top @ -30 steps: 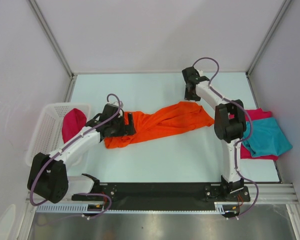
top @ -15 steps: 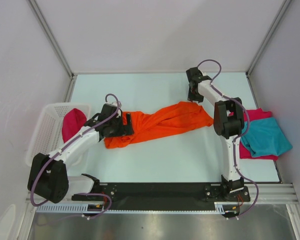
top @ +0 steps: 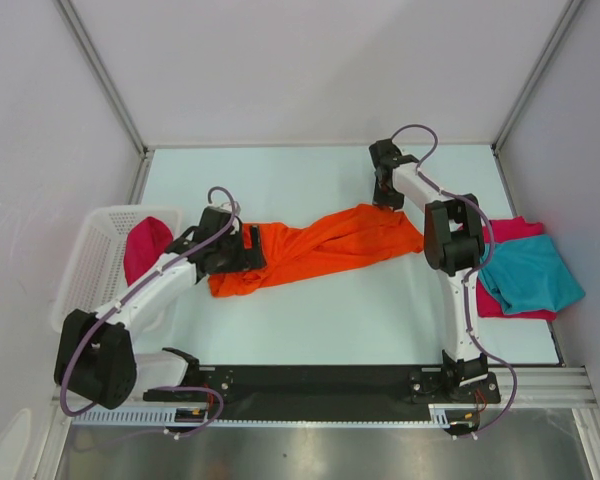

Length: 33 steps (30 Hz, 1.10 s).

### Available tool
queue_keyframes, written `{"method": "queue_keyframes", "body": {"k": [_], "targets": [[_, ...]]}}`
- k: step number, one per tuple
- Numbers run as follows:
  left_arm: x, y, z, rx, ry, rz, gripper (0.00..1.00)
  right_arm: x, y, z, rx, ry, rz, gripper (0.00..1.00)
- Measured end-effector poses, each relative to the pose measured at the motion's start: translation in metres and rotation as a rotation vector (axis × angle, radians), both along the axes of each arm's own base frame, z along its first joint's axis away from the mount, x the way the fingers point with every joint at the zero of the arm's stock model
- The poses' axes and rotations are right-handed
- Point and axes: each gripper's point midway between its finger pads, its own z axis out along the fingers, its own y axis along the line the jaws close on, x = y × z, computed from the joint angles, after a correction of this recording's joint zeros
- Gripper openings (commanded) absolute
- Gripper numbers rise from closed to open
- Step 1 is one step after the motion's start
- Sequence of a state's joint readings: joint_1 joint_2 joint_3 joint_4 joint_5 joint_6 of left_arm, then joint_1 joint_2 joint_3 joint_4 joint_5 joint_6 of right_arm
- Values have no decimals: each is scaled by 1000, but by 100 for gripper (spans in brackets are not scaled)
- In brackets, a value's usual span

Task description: Fold and stack the t-shirts

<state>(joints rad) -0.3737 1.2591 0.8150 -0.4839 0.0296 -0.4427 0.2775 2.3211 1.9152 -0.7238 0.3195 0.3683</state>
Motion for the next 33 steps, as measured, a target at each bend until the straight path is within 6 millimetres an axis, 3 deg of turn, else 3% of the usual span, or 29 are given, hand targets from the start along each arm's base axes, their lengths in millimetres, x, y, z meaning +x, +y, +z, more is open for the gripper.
{"method": "queue_keyframes", "body": {"k": [2,3,4,12,17,21,29,33], "targets": [[0,1,2,-2,-7,3,100,0,0,0,1,-1,-1,32],[1,2,4,-3,-12,4,100,0,1,0,5,-1,1,11],[1,2,5,-3,-15,3,99,0,1,0,7,-1,2,0],[2,6,7,-5,-20,11,99,0,5,-1,9,-25,16,0],[2,5,7,-13,-18,8,100,-10,7,3,-15,-44,28,0],[1,3,7,-22,-15,1,100,-22,7,23,-48,-72,41,0],[0,2,11,-32,-25,-3,99,-53,-4,85,-76,-186,27,0],[0,3,16,-38,-41,-2,99,-67,-9,81,-92,-175,22,0]]}}
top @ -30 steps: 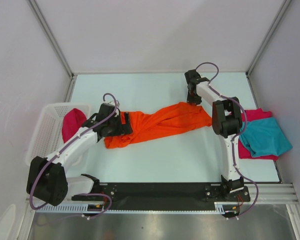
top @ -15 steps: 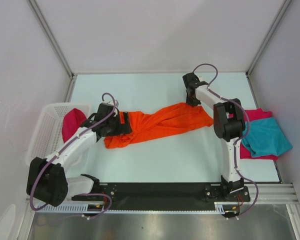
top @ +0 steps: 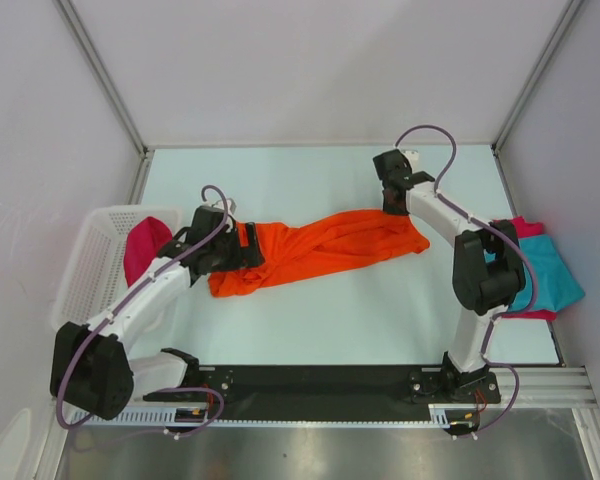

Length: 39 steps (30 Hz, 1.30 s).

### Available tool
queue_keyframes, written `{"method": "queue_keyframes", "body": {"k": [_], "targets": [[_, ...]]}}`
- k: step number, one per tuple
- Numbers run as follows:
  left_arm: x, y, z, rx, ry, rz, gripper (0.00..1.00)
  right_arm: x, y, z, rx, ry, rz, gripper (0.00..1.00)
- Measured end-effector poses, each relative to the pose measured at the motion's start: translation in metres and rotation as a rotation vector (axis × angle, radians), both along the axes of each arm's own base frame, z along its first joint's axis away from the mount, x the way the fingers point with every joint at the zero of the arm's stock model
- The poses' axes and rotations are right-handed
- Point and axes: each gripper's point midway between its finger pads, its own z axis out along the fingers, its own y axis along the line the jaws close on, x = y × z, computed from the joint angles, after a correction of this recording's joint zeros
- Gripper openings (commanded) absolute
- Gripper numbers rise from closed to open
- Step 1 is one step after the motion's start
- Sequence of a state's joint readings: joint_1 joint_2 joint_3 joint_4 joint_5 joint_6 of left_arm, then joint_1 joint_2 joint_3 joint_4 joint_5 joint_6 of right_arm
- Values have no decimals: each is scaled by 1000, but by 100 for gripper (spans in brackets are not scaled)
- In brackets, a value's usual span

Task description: Fold and stack the t-shirts

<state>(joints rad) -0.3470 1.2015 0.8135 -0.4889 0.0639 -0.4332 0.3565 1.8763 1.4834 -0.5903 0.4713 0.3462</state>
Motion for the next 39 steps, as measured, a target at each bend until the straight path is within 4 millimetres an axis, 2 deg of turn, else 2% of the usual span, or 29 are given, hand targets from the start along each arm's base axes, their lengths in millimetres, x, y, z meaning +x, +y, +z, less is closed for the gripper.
{"method": "queue_keyframes", "body": {"k": [5,11,14,19,23,31,39], "targets": [[0,0,8,-10,-25,0,99,-27,-8,-22,-33,79,-3,0],[-3,1,12,-12,-30,0,100,-48,-14,-31,-49,123,-16,0],[-6,2,12,-11,-27,0,100,-60,-17,-28,-51,135,-26,0],[-8,3,11,-8,-18,0,99,-69,-19,-11,-50,109,-44,0],[-8,2,11,-9,-17,-2,99,-84,-23,-2,-56,104,-65,0],[-10,0,11,-20,-9,-12,98,-108,-30,-15,-81,165,-89,0],[-8,-4,8,-38,-3,-14,84,-109,-30,-17,-82,171,-90,0]]}}
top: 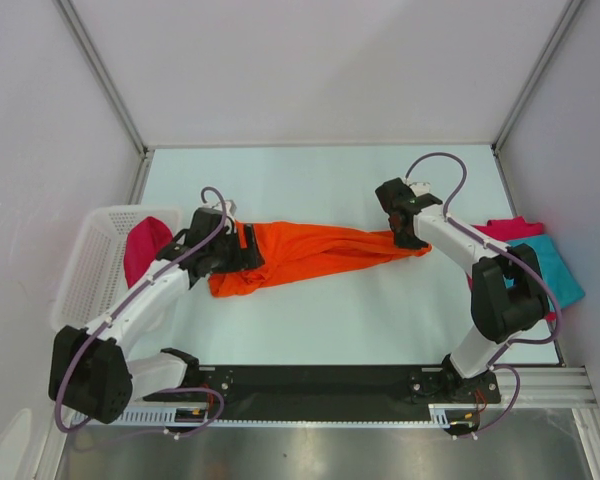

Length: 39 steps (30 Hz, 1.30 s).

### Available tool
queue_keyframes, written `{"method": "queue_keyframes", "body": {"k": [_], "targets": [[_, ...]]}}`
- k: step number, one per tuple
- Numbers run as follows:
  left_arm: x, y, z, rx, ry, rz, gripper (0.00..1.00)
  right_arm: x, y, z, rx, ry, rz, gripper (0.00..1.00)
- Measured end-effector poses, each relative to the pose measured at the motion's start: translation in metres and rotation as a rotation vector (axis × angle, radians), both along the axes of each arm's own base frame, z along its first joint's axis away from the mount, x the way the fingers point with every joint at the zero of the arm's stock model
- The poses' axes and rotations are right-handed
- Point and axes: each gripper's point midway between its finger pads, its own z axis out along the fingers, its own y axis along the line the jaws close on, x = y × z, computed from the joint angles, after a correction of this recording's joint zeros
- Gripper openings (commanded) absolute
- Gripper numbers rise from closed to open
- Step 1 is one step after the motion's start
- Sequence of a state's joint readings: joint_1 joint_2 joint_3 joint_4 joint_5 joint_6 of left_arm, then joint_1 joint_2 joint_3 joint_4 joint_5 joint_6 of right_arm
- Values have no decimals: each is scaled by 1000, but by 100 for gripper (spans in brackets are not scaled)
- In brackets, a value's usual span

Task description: Fold and stack the t-shirts

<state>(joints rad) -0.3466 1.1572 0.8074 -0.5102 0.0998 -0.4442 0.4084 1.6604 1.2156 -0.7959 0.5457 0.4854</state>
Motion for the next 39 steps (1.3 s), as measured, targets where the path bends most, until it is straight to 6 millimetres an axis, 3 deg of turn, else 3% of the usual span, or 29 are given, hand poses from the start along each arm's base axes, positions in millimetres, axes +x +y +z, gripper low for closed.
{"method": "queue_keyframes", "body": {"k": [2,6,10,11,13,14,15,16,31,39], "targets": [[3,-2,-10,-2,17,6,82,0,0,0,0,0,0,0],[-1,2,-49,42,125,34,82,0,0,0,-3,1,4,0],[1,15,-58,106,142,82,83,0,-1,0,-5,2,9,0],[3,18,-56,124,138,96,80,1,-1,0,-6,3,10,0],[11,23,-51,152,122,119,65,1,-1,0,-5,2,10,0],[16,24,-48,160,113,127,28,1,-1,0,-5,1,10,0],[20,24,-46,166,106,136,9,1,-1,0,-5,1,10,0],[24,24,-45,165,102,145,1,1,-1,0,-5,1,10,0],[31,25,-56,199,129,147,0,3,-9,12,2,-28,-2,0],[26,35,-31,200,79,185,0,1,-11,8,-2,-18,-4,0]]}}
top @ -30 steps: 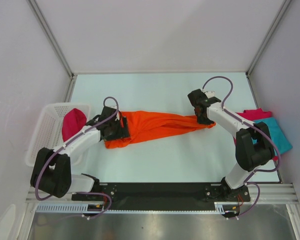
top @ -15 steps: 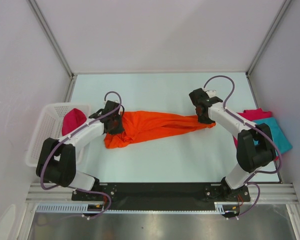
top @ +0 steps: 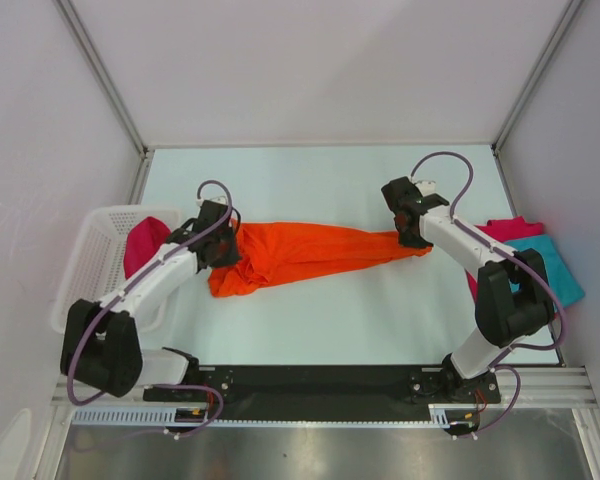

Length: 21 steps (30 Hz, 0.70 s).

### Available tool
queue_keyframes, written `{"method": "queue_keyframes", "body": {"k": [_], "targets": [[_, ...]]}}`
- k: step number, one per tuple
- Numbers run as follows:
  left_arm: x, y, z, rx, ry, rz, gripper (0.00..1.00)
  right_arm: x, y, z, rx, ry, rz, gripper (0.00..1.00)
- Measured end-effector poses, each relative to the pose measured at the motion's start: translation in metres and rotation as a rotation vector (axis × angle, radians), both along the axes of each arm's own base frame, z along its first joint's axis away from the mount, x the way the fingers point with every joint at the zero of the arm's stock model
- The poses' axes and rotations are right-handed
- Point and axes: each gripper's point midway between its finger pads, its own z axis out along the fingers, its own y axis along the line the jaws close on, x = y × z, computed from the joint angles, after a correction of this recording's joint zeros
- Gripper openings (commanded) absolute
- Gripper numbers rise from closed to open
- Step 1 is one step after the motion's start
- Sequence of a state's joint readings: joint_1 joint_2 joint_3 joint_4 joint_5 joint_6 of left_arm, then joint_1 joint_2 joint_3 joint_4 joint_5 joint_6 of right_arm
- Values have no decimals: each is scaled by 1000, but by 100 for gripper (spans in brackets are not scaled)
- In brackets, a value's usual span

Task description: Fold and stack the t-shirts

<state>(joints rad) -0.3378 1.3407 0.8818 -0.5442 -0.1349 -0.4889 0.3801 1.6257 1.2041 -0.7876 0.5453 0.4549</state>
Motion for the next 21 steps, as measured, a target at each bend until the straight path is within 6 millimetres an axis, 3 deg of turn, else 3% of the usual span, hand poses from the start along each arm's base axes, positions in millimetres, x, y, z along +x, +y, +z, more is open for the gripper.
{"method": "queue_keyframes", "body": {"k": [7,21], "targets": [[-7,13,32,-3,-74,39,0,-4,-4,-5,-5,14,-6,0],[-28,40,49,30,-79,109,0,-2,-8,-13,-7,31,-24,0]]}}
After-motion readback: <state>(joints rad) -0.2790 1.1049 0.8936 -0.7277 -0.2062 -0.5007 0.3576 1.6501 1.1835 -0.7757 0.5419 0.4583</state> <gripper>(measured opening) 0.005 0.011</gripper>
